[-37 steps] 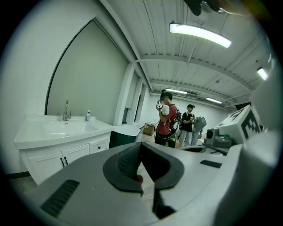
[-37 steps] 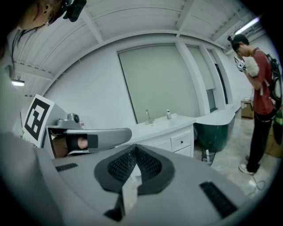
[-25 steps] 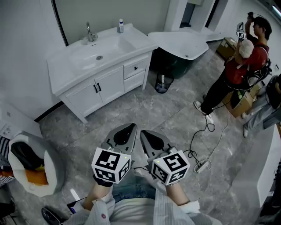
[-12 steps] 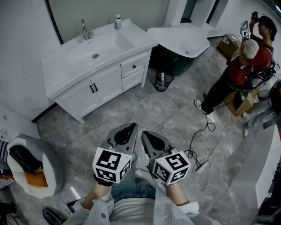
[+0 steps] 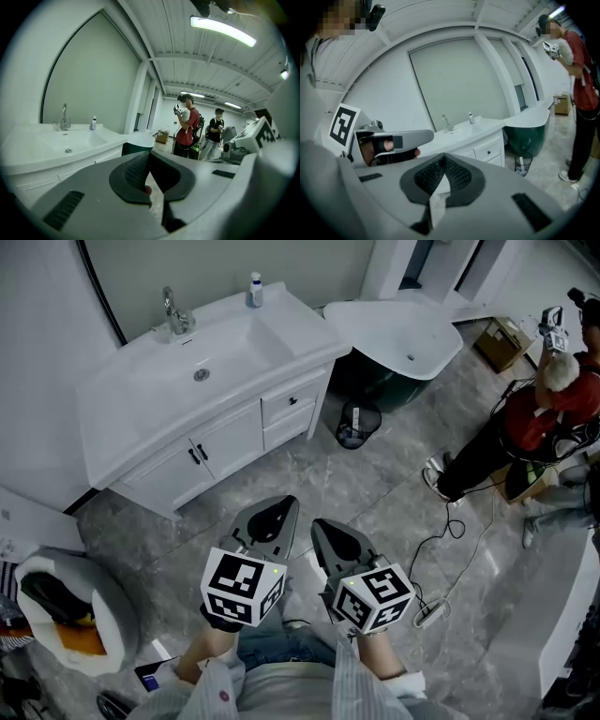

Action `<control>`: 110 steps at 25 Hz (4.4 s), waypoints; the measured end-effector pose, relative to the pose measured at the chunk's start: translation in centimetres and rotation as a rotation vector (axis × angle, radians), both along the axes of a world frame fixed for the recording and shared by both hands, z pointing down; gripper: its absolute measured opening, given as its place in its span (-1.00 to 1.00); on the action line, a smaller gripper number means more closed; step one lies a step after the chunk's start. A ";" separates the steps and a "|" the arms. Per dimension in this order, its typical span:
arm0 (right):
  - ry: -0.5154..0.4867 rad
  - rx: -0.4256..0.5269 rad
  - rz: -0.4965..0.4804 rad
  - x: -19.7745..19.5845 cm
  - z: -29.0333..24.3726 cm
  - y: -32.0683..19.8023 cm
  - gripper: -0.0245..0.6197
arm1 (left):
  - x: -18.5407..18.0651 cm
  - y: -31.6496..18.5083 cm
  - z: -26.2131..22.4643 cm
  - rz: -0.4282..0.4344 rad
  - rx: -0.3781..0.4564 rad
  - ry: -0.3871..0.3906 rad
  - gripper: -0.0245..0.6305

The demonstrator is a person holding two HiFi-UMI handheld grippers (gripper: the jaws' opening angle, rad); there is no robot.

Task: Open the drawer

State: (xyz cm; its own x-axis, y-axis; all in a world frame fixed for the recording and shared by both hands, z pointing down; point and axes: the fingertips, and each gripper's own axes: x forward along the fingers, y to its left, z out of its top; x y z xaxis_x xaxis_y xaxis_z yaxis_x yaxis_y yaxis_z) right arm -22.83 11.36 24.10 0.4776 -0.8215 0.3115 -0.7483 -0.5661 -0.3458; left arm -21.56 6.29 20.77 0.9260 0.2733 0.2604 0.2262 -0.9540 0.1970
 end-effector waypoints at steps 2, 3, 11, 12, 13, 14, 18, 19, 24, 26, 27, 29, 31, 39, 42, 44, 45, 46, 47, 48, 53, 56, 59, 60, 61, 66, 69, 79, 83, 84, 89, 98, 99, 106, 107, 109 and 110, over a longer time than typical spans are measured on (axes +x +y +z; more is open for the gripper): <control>0.004 0.000 0.007 2.1 -0.3 -0.9 -0.90 | 1.9 -1.1 -0.2 -0.002 -0.002 0.004 -0.88; 0.006 -0.002 0.010 3.0 -0.4 -1.3 -0.90 | 2.8 -1.6 -0.3 -0.002 -0.002 0.005 -0.88; 0.005 -0.014 0.032 8.4 -0.2 -4.3 -0.90 | 7.5 -5.3 -0.4 -0.006 -0.001 0.014 -0.88; 0.005 -0.013 0.035 8.8 -0.3 -4.6 -0.90 | 7.9 -5.8 -0.4 -0.009 -0.004 0.014 -0.88; 0.004 -0.014 0.039 9.1 -0.3 -4.8 -0.90 | 8.1 -6.1 -0.3 -0.010 -0.006 0.014 -0.88; 0.004 -0.014 0.043 9.4 -0.2 -4.9 -0.90 | 8.5 -6.4 -0.3 -0.010 -0.007 0.014 -0.88; 0.004 -0.016 0.049 11.0 -0.1 -5.2 -0.90 | 10.2 -7.2 -0.4 -0.021 -0.009 0.024 -0.88; 0.002 -0.017 0.048 11.5 0.0 -5.2 -0.90 | 10.6 -7.4 -0.3 -0.023 -0.008 0.023 -0.88; 0.004 -0.012 0.035 15.2 0.3 -6.2 -0.90 | 13.5 -8.7 0.2 -0.052 -0.006 0.021 -0.88; 0.010 -0.013 0.020 17.2 0.4 -6.8 -0.90 | 15.3 -9.4 0.4 -0.073 -0.008 0.025 -0.88; 0.012 -0.013 0.010 18.3 0.5 -7.1 -0.90 | 16.3 -9.7 0.4 -0.085 -0.008 0.026 -0.88; 0.008 -0.016 -0.014 20.8 0.7 -7.5 -0.90 | 18.5 -10.2 0.5 -0.111 -0.009 0.025 -0.88; 0.000 -0.022 -0.045 23.5 0.6 -8.0 -0.90 | 20.8 -10.6 0.4 -0.144 -0.011 0.017 -0.88; -0.016 -0.044 -0.269 33.5 0.7 -9.3 -0.90 | 29.1 -11.5 0.5 -0.374 -0.014 0.000 -0.88; -0.025 -0.052 -0.346 36.2 0.7 -9.0 -0.90 | 31.4 -11.0 0.7 -0.452 -0.018 -0.014 -0.88; -0.030 -0.057 -0.399 37.7 0.9 -8.8 -0.90 | 32.6 -10.5 0.9 -0.498 -0.018 -0.025 -0.88; -0.032 -0.059 -0.425 38.3 0.9 -8.7 -0.90 | 33.1 -10.3 1.1 -0.521 -0.019 -0.030 -0.88; -0.033 -0.060 -0.450 38.8 1.0 -8.7 -0.90 | 33.6 -10.0 1.2 -0.543 -0.020 -0.034 -0.88; -0.034 -0.061 -0.474 39.3 1.2 -8.6 -0.90 | 34.0 -9.8 1.4 -0.564 -0.023 -0.037 -0.88; -0.035 -0.063 -0.497 39.7 1.3 -8.5 -0.90 | 34.3 -9.6 1.6 -0.585 -0.024 -0.040 -0.88; -0.045 -0.069 -0.592 41.0 2.4 -7.9 -0.90 | 35.2 -8.4 2.6 -0.675 -0.019 -0.051 -0.88; -0.050 -0.068 -0.642 41.2 2.8 -7.8 -0.90 | 35.3 -8.0 3.1 -0.725 -0.017 -0.058 -0.88; -0.052 -0.066 -0.686 41.0 3.1 -7.6 -0.90 | 35.1 -7.5 3.5 -0.765 -0.017 -0.067 -0.88; -0.051 -0.066 -0.700 40.9 3.3 -7.5 -0.90 | 34.9 -7.3 3.7 -0.775 -0.018 -0.071 -0.88; -0.051 -0.067 -0.711 40.8 3.4 -7.5 -0.90 | 34.9 -7.1 3.9 -0.783 -0.019 -0.074 -0.88; -0.064 -0.082 -0.740 40.9 4.1 -8.0 -0.90 | 34.9 -6.9 4.9 -0.793 -0.028 -0.098 -0.88; -0.075 -0.093 -0.740 40.5 4.7 -8.5 -0.90 | 34.6 -7.4 5.4 -0.791 -0.035 -0.108 -0.88; -0.097 -0.133 -0.689 40.4 7.8 -12.2 -0.90 | 33.6 -10.6 8.8 -0.731 -0.030 -0.174 -0.88; -0.100 -0.147 -0.675 41.2 9.7 -13.4 -0.90 | 34.1 -11.6 11.1 -0.717 -0.036 -0.204 -0.88; -0.099 -0.153 -0.677 41.3 10.2 -13.6 -0.90 | 34.3 -11.6 11.8 -0.718 -0.041 -0.211 -0.88; -0.081 -0.200 -0.692 42.4 13.4 -14.5 -0.90 | 35.4 -11.9 15.3 -0.735 -0.075 -0.241 -0.88; -0.056 -0.278 -0.753 43.5 20.0 -15.6 -0.90 | 36.7 -12.5 22.3 -0.792 -0.114 -0.287 -0.88; -0.056 -0.284 -0.758 43.6 20.8 -15.6 -0.90 | 36.8 -12.5 23.0 -0.800 -0.116 -0.291 -0.88; -0.048 -0.312 -0.770 44.9 25.3 -16.0 -0.90 | 38.2 -13.2 27.8 -0.841 -0.129 -0.305 -0.88; -0.044 -0.314 -0.771 45.1 25.9 -16.2 -0.90 | 38.3 -13.2 28.4 -0.845 -0.127 -0.309 -0.88; -0.034 -0.311 -0.769 45.7 27.1 -16.5 -0.90 | 38.8 -13.4 29.6 -0.850 -0.119 -0.309 -0.88; -0.025 -0.306 -0.767 46.0 27.7 -16.7 -0.90 | 39.1 -13.5 30.1 -0.850 -0.114 -0.305 -0.88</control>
State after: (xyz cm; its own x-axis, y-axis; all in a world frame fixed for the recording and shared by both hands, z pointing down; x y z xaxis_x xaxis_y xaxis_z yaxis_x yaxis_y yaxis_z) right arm 23.22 -5.30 51.75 -0.1916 -0.7937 0.5774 -0.9593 0.0271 -0.2810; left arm 17.50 -7.18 50.90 0.7228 -0.4312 0.5401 -0.6219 -0.7467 0.2362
